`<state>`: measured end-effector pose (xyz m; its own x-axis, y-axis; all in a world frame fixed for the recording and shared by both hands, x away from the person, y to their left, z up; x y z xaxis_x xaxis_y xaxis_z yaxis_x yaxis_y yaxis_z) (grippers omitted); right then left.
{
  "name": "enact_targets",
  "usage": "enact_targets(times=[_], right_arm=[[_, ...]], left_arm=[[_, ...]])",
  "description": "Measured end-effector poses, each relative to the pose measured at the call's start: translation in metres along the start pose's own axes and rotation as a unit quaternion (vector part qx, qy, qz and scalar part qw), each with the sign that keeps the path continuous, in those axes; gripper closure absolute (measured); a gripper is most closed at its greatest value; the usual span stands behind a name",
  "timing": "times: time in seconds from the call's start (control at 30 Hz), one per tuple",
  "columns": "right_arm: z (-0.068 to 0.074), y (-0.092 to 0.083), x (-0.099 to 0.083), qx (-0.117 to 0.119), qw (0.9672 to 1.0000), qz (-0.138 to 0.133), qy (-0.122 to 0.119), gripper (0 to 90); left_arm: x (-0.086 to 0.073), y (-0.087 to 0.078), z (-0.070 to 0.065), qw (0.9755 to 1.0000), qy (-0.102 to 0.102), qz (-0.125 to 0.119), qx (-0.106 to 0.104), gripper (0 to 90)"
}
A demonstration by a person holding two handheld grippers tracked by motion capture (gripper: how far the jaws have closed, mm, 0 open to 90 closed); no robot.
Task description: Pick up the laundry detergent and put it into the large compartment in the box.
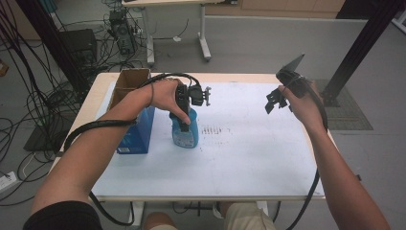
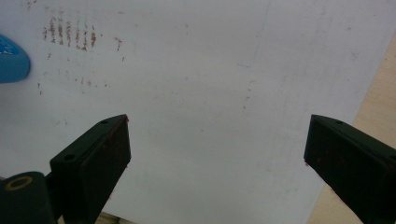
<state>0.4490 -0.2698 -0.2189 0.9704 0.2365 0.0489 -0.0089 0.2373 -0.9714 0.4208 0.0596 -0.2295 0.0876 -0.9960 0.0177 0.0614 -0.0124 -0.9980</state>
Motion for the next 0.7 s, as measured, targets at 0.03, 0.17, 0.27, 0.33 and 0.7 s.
enact_targets(times=[0.03,0.17,0.27,0.33,0.7], right_arm=[[0.0,0.0,0.0,0.0,1.0,0.0,0.0,7.5],[0.0003,0.0008,0.0004,0.001,1.0,0.001,-0.001,7.5],[0.0,0.0018,0.0003,0.002,1.0,0.001,-0.002,7.5],[-0.0001,0.0023,0.0004,0.002,1.0,0.002,0.0,7.5],[0.0001,0.0026,0.001,0.002,1.0,0.001,-0.001,7.5]], left_arm=[[0.0,0.0,0.0,1.0,0.0,0.0,0.0,5.0],[0.0002,0.0021,-0.0007,1.0,0.001,0.002,0.0,5.0],[-0.0003,0.0028,-0.0008,1.0,0.0,0.001,0.0,5.0],[-0.0004,0.003,-0.001,1.0,0.0,0.001,0.001,5.0],[-0.0017,0.0031,0.0004,1.0,0.004,-0.004,0.001,10.2]])
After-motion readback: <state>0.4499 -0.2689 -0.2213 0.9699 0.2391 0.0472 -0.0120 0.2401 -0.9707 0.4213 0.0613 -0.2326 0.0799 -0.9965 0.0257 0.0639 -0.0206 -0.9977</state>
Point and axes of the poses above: each handheld gripper's, and its own axes: y roughly forward along the jaws, x roughly out of its top, z roughly to its left, the point moved 6 cm from there along y, roughly forward along the jaws, and after that the axes turned 5 degrees about x, right-handed, at the moved point
